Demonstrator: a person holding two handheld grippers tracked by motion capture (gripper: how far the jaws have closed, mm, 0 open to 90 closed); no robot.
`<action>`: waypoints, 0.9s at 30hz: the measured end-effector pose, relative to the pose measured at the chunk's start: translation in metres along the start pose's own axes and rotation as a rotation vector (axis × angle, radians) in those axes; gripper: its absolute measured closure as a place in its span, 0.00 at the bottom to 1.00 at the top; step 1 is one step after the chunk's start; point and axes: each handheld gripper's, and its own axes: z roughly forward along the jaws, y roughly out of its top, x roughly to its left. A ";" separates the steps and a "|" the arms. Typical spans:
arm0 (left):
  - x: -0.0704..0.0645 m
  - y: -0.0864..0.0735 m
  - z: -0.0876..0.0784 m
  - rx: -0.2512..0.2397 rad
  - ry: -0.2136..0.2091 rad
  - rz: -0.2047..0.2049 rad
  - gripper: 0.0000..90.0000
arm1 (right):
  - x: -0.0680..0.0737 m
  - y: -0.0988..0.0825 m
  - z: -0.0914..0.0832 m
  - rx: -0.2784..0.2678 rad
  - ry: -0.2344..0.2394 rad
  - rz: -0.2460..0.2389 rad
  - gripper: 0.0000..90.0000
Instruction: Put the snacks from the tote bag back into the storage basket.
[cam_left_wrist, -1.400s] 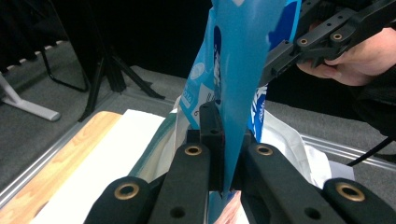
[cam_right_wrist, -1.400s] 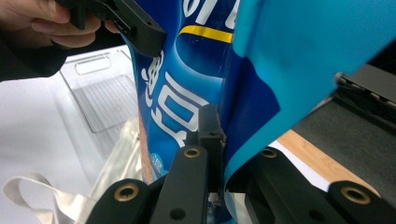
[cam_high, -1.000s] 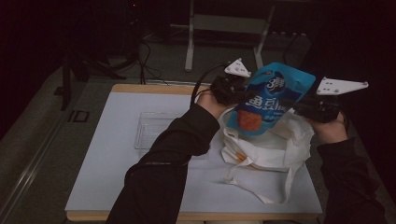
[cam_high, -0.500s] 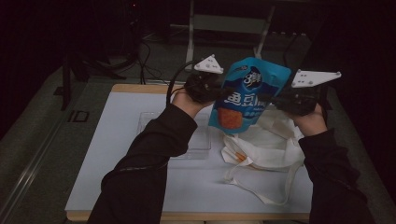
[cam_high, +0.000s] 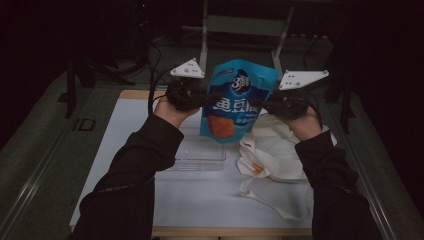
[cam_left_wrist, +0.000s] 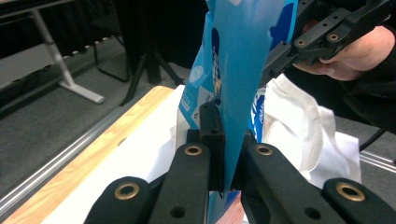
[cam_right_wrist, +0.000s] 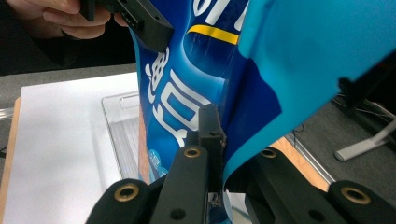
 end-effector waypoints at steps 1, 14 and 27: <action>0.001 -0.002 -0.003 0.002 0.005 0.001 1.00 | 0.001 0.002 0.004 0.000 0.003 -0.002 0.99; 0.018 -0.030 -0.038 -0.004 0.060 -0.037 1.00 | 0.016 0.019 0.049 0.014 0.039 -0.013 0.99; 0.034 -0.065 -0.055 -0.015 0.092 -0.078 1.00 | 0.028 0.020 0.091 0.034 0.065 -0.008 0.99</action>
